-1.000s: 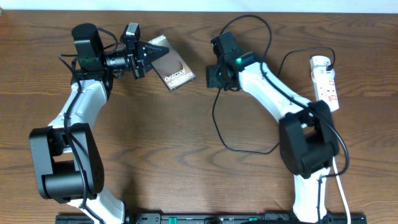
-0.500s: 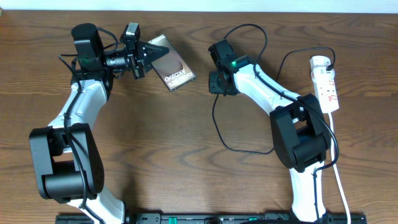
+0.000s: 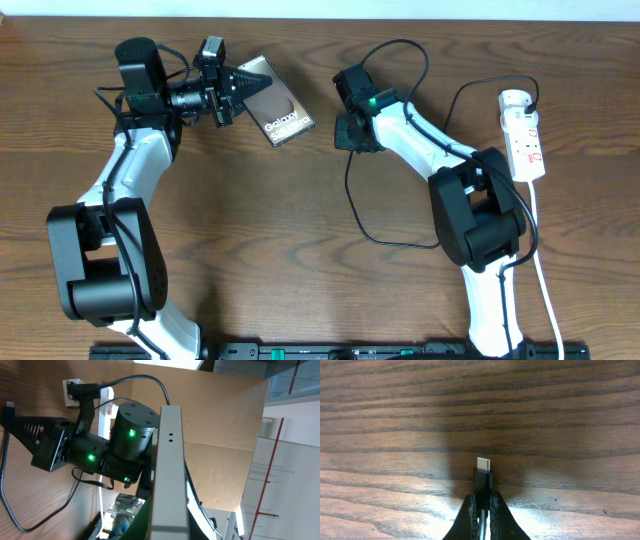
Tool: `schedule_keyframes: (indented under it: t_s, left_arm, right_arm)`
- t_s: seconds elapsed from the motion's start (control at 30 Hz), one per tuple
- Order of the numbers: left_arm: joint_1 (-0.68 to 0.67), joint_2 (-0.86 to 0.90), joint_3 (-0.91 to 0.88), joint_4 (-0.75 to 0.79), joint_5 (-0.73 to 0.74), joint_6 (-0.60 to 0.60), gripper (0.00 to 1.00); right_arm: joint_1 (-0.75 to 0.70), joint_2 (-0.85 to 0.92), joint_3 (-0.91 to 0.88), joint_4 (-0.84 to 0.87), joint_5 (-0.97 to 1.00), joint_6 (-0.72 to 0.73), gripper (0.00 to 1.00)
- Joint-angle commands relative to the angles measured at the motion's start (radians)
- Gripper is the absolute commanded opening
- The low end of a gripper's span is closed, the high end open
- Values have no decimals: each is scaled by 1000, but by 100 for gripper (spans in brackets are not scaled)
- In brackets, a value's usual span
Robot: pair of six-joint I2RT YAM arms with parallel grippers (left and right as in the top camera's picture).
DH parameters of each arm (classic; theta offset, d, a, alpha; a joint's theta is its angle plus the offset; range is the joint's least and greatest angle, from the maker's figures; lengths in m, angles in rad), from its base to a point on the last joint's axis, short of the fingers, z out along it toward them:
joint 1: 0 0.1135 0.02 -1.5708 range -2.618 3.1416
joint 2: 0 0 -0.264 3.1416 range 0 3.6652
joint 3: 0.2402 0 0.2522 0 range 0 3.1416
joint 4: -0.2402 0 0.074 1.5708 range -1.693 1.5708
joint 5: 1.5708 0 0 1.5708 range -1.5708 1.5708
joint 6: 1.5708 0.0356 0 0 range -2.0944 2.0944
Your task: Plug charger to phone and switch on socket
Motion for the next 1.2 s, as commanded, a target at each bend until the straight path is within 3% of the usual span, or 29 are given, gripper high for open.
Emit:
schedule_keyframes:
  t_s: [0.0, 0.1, 0.33, 0.57, 0.9, 1.17]
  left_arm:
    - [0, -29, 17, 9, 38, 21, 7]
    - [0, -29, 17, 9, 38, 21, 7]
    - [0, -29, 17, 9, 38, 21, 7]
    - [0, -29, 17, 10, 37, 24, 7]
    - [0, -29, 17, 9, 35, 57, 7]
    - [0, -29, 17, 9, 35, 226, 7]
  right_arm:
    - [2, 45, -11, -14, -37, -35, 1]
    - [-17, 1, -9, 4, -146, -165, 1]
    - [-113, -161, -9, -32, -677, -583, 1]
    - [-175, -239, -9, -196, -884, -780, 1]
    - [-177, -238, -13, -286, -1043, -880, 1]
    - [-178, -238, -13, -365, -1122, -904, 1]
